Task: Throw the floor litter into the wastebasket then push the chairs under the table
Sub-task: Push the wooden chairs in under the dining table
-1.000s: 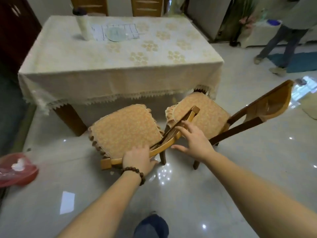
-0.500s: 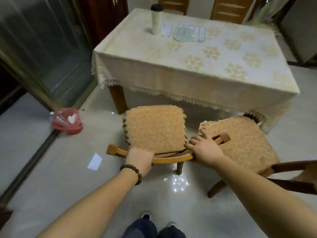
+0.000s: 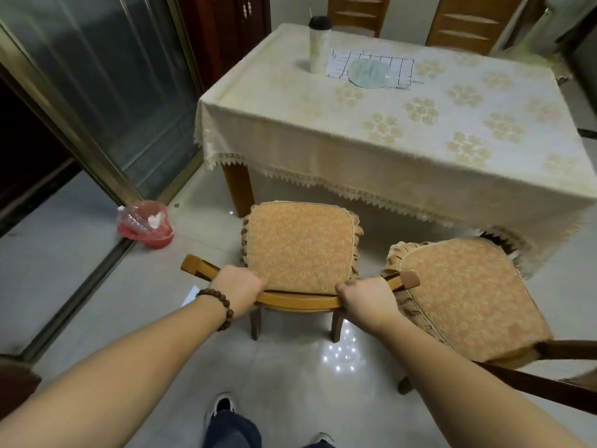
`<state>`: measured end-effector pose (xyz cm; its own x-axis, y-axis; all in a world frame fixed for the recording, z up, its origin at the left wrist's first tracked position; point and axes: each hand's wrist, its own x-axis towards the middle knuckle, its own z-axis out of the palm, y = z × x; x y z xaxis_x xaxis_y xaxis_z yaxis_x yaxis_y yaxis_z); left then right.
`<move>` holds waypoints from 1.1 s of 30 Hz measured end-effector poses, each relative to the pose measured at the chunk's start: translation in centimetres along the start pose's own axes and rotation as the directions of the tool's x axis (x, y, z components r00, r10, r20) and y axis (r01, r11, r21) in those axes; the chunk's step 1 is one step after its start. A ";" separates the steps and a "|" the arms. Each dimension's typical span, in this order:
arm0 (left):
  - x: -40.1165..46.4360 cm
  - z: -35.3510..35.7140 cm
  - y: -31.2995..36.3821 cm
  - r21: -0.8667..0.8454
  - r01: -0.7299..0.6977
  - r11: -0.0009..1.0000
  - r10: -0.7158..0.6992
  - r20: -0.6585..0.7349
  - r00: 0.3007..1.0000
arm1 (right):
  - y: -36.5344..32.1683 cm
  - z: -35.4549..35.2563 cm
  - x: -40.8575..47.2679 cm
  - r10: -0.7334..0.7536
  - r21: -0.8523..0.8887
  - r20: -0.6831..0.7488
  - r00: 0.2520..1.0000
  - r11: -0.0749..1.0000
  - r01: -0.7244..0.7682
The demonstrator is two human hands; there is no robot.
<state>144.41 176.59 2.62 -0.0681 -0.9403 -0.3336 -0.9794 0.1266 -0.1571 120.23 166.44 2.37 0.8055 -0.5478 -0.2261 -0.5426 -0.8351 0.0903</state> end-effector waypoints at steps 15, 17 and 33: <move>4.6 0.4 -20.8 0.116 -0.175 0.978 0.180 -0.029 0.983 | -9.3 -5.7 15.2 0.198 0.037 -0.061 0.978 0.980 -0.196; 5.4 0.7 -23.5 0.111 -0.188 0.976 0.193 -0.035 0.981 | -10.1 -6.5 17.5 0.211 0.026 -0.095 0.973 0.977 -0.210; 14.7 -1.0 -31.6 0.166 -0.191 0.967 0.199 -0.029 0.980 | -6.4 -6.4 28.5 0.268 0.060 -0.108 0.957 0.963 -0.263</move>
<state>174.13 158.46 3.57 -0.2669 -0.9051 -0.3309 -0.9030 0.3548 -0.2423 148.14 155.83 1.59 0.6512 -0.7538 -0.0879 -0.7487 -0.6570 0.0882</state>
